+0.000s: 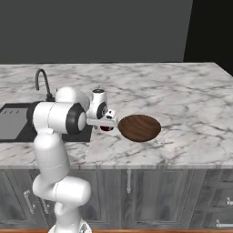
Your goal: Clear the mugs and bowl far away from the sink.
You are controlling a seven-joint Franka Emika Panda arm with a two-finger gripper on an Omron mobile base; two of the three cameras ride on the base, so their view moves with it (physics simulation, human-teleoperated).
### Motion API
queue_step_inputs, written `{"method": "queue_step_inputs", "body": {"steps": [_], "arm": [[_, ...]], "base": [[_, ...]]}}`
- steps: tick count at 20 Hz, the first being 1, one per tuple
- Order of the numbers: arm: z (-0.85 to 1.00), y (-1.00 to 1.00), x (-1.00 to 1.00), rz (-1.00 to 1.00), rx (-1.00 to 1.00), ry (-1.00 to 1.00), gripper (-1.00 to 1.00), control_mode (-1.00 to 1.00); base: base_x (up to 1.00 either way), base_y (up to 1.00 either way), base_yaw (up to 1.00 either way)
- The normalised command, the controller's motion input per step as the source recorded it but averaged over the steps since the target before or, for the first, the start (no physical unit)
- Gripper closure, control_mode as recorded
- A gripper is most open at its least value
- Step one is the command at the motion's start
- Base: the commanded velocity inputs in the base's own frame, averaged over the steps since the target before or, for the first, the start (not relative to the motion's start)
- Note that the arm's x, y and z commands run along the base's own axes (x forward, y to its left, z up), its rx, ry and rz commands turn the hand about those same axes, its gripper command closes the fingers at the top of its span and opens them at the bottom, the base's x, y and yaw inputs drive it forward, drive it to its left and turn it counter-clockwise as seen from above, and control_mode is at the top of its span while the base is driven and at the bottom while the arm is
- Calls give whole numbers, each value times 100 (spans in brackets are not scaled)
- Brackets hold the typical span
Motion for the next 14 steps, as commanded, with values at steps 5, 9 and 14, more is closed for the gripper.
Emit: {"method": "queue_step_inputs", "body": {"steps": [5, 9, 14], "arm": [[-19, 0, 22, 7, 2, -4, -100, -100], [-26, 0, 31, 6, 3, -5, -100, -100], [-17, 0, 36, 5, 1, -3, -100, -100]], "base": [[0, 0, 0], [0, 0, 0], [0, 0, 0]]}}
